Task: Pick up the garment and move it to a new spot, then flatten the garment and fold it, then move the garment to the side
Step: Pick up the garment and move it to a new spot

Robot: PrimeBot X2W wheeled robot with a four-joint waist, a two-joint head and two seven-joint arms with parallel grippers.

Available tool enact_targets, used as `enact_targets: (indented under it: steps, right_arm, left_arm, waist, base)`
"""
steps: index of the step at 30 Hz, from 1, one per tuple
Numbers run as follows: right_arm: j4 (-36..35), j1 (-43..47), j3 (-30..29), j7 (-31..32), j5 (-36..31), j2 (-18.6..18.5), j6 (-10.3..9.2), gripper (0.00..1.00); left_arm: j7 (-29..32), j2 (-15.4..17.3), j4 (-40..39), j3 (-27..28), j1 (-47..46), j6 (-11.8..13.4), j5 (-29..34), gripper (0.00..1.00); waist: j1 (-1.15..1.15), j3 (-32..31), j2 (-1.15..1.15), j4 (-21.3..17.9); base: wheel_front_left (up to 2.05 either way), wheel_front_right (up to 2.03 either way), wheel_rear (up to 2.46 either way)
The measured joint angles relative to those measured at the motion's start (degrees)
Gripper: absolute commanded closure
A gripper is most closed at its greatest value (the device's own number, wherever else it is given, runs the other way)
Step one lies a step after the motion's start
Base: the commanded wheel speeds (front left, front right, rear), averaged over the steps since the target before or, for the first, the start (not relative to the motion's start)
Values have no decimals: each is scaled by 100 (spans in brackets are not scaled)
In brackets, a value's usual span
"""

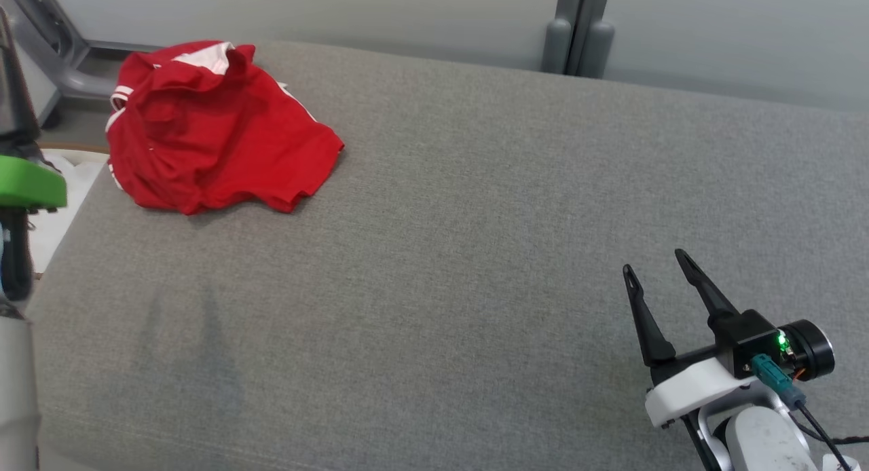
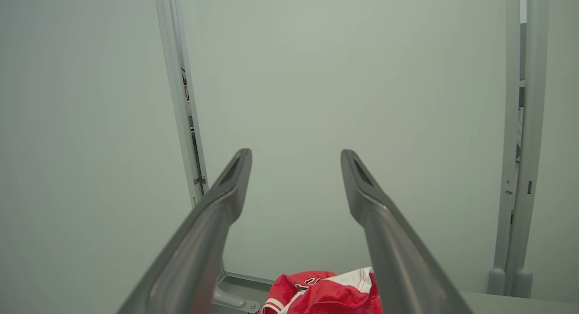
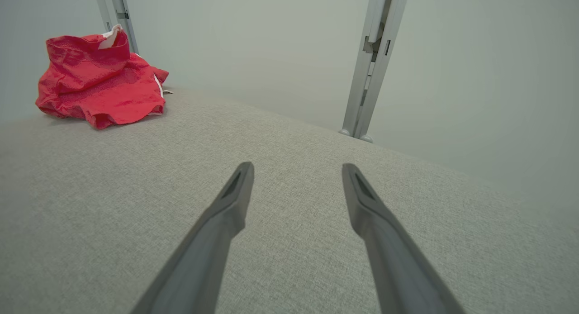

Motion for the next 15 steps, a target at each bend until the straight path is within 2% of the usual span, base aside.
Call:
enact_targets:
  steps: [5, 11, 15]
  right_arm:
    - [-90, -225, -1, 0, -245, -2, 0, 0]
    - [-252, -513, 11, 0, -449, -2, 0, 0]
    - [-355, -613, 15, 0, -528, -3, 0, 0]
  left_arm:
    - [209, 275, 998, -62, -648, -24, -120, 0]
    - [394, 352, 2094, -502, -1332, -49, -302, 0]
    - [478, 436, 2492, -934, -1713, -51, -448, 0]
  waist:
    - [0, 451, 0, -197]
    - [0, 1069, 0, -457]
    - [0, 1453, 0, -613]
  base:
    - [0, 0, 0]
    - [0, 0, 0]
    - [0, 0, 0]
